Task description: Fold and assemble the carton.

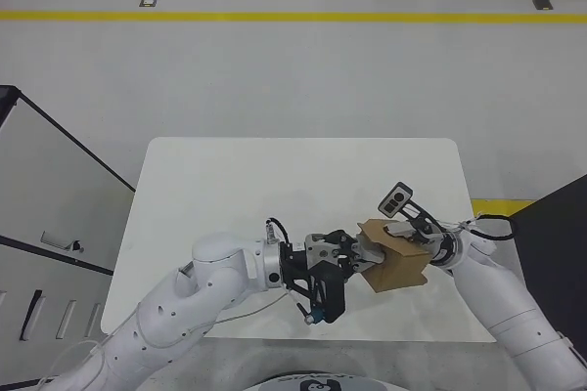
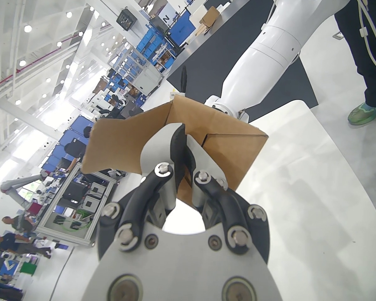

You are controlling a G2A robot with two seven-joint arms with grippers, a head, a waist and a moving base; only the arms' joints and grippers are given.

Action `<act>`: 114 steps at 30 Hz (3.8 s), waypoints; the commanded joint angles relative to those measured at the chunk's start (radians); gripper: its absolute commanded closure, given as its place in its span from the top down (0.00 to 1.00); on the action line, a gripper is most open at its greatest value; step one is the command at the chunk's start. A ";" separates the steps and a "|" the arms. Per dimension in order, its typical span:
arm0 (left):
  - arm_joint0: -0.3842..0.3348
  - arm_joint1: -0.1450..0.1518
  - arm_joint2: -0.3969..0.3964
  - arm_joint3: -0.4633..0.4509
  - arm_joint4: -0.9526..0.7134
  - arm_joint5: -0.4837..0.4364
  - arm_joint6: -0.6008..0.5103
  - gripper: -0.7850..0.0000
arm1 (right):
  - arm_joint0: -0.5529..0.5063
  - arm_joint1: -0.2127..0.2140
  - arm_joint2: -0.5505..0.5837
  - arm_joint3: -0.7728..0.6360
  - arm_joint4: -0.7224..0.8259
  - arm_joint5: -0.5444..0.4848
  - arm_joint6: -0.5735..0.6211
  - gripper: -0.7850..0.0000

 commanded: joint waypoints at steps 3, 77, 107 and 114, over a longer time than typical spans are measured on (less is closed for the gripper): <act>0.002 0.000 0.000 0.005 -0.018 0.002 0.009 0.00 | 0.000 0.000 0.001 0.001 -0.002 -0.001 0.000 0.00; 0.003 0.007 0.018 -0.006 -0.009 -0.025 0.002 0.00 | -0.031 0.000 0.010 -0.028 -0.024 -0.017 0.000 0.00; -0.015 0.007 0.007 -0.001 -0.041 -0.016 -0.009 0.00 | -0.035 0.002 0.028 -0.029 -0.019 -0.013 0.000 0.00; -0.009 0.011 -0.010 -0.007 -0.044 -0.019 -0.008 0.00 | -0.027 0.001 0.027 -0.020 -0.017 -0.015 0.000 0.00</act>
